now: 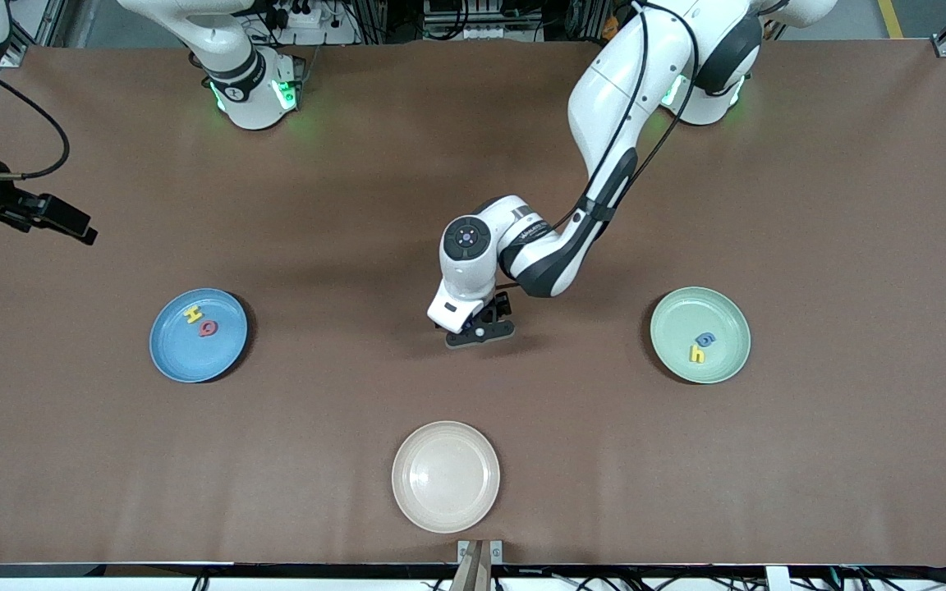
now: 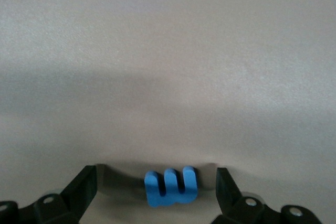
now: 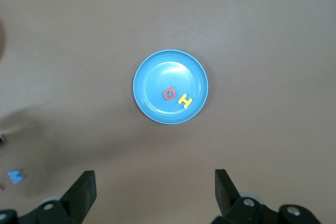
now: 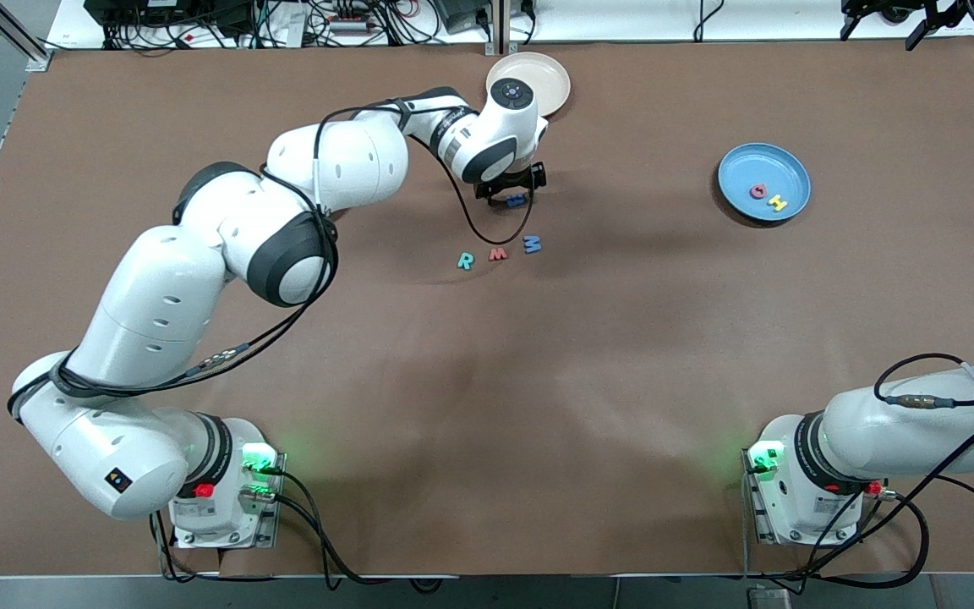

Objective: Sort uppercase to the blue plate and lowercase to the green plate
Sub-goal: 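Grasp the blue E with the left gripper while the right gripper withdraws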

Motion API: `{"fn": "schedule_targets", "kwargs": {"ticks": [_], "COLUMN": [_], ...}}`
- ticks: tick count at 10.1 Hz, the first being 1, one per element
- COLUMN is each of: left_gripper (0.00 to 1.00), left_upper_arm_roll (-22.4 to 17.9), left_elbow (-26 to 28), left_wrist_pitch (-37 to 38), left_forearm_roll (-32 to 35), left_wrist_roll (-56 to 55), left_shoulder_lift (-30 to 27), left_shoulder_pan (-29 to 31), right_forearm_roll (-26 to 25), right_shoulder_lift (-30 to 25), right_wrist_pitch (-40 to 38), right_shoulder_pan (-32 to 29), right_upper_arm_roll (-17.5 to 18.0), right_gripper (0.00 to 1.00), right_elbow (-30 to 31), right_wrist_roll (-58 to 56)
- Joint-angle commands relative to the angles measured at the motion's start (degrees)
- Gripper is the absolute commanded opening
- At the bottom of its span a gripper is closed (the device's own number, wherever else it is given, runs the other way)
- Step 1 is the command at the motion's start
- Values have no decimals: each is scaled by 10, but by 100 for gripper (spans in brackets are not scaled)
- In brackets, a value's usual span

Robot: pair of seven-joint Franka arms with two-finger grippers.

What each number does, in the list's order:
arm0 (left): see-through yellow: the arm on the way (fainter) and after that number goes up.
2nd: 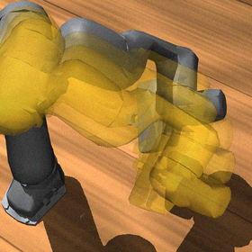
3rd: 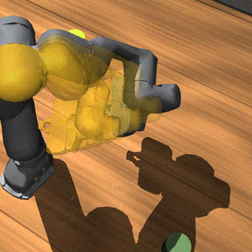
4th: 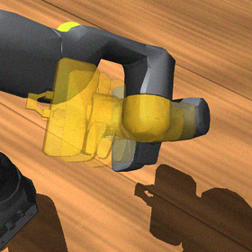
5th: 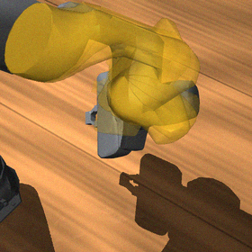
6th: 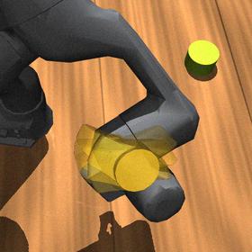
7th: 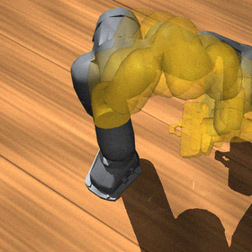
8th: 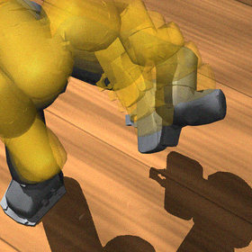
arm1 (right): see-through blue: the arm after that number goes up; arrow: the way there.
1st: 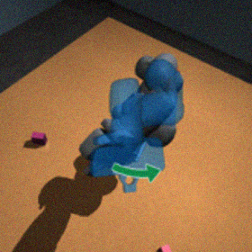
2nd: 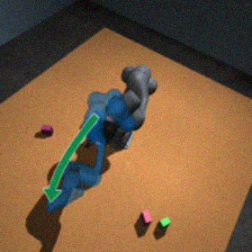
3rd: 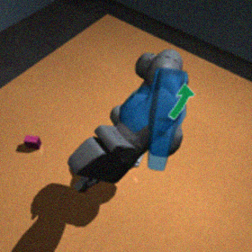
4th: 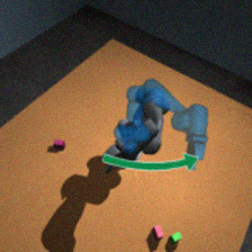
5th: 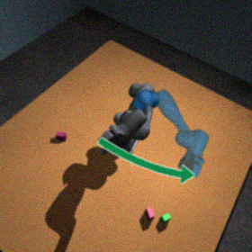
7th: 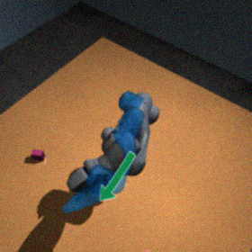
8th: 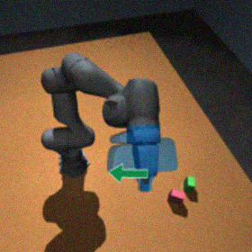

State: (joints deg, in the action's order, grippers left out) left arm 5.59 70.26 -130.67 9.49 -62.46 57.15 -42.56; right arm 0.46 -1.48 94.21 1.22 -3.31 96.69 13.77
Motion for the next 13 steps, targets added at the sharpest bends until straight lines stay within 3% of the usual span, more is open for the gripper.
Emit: {"fn": "schedule_targets", "kwargs": {"ticks": [1, 2, 3, 4, 5, 10, 13], "left_gripper": [100, 100, 82, 33, 0, 0, 0], "left_upper_arm_roll": [-6, -6, -5, -5, -5, -6, -6], "left_elbow": [-15, -15, -15, -15, -15, -11, -7], "left_wrist_pitch": [9, 9, 9, 9, 9, 14, 77], "left_forearm_roll": [-9, -9, -10, -11, -11, -8, -9], "left_wrist_roll": [1, 2, 1, -2, -3, 2, 54], "left_shoulder_lift": [7, 8, 8, 8, 8, 3, -24], "left_shoulder_pan": [-8, -8, -8, -8, -8, -4, 27], "right_forearm_roll": [10, 9, 8, 6, 1, -10, -11], "right_shoulder_lift": [-31, -40, -48, -47, -43, -36, -36], "right_wrist_pitch": [11, 27, 50, 52, 50, 52, 51], "right_shoulder_pan": [-9, -10, -10, -11, -10, -9, -10], "right_upper_arm_roll": [7, 6, 6, 6, 7, 8, 8], "right_gripper": [100, 100, 100, 100, 100, 100, 100], "right_elbow": [37, 59, 72, 70, 66, 52, 51], "right_wrist_roll": [-3, -58, -101, -102, -102, -111, -111]}}
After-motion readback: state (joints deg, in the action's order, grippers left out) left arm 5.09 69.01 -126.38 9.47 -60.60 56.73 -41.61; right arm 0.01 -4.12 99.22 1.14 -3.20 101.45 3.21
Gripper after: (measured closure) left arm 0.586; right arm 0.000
